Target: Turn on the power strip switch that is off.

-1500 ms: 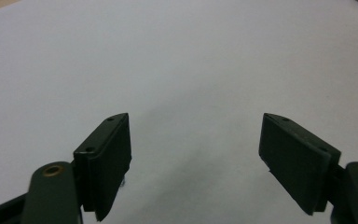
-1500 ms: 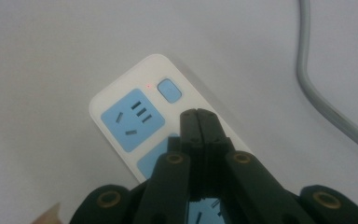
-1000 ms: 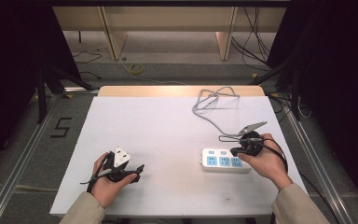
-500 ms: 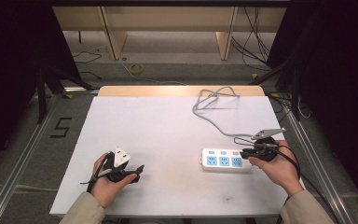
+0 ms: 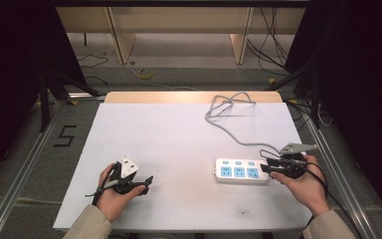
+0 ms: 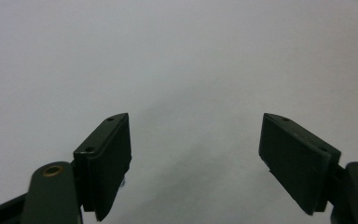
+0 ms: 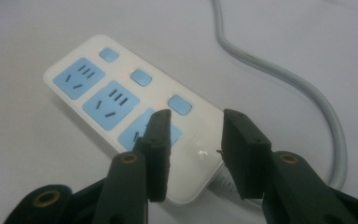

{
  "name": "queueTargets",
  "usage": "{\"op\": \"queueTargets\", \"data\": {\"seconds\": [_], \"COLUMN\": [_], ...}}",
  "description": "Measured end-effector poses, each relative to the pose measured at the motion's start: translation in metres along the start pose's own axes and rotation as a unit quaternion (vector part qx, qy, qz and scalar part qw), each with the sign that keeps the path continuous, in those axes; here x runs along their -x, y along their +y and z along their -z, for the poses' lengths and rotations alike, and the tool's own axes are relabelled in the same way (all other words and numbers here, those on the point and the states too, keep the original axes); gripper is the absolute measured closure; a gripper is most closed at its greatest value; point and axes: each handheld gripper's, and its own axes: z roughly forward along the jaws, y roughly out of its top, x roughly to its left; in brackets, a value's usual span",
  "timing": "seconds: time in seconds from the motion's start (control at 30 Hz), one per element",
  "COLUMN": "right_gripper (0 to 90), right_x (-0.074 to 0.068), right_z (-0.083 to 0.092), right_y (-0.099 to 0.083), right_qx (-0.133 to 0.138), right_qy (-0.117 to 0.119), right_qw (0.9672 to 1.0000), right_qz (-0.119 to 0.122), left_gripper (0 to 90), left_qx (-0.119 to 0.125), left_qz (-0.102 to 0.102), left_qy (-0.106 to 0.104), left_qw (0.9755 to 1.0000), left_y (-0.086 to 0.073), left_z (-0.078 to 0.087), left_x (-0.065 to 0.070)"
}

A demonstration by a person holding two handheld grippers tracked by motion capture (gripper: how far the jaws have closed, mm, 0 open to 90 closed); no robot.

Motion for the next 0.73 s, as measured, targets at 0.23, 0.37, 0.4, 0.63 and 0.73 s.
{"op": "queueTargets", "data": {"seconds": [0.23,0.37,0.4,0.63,0.73], "right_gripper": [57.6,54.6,53.8,48.3,45.3], "right_x": [-0.001,-0.001,-0.001,-0.002,-0.002], "right_z": [0.001,0.001,0.002,0.003,0.004], "right_y": [-0.011,-0.017,-0.018,-0.020,-0.020], "right_qx": [0.029,0.040,0.043,0.052,0.061], "right_qy": [-0.003,0.001,0.000,-0.004,-0.009], "right_qw": [0.9996,0.9991,0.9989,0.9985,0.9979], "right_qz": [-0.004,-0.015,-0.015,-0.017,-0.019], "left_gripper": [25.2,25.1,25.1,24.3,23.5], "left_qx": [0.001,-0.003,-0.003,-0.006,-0.014], "left_qz": [0.004,0.004,0.004,0.016,0.024], "left_qy": [-0.002,-0.006,-0.006,-0.011,-0.018], "left_qw": [1.0000,1.0000,1.0000,0.9998,0.9995], "left_y": [0.000,0.000,0.000,-0.002,-0.003], "left_z": [0.000,0.000,-0.001,-0.005,-0.011], "left_x": [0.000,0.000,0.000,-0.002,-0.006]}}
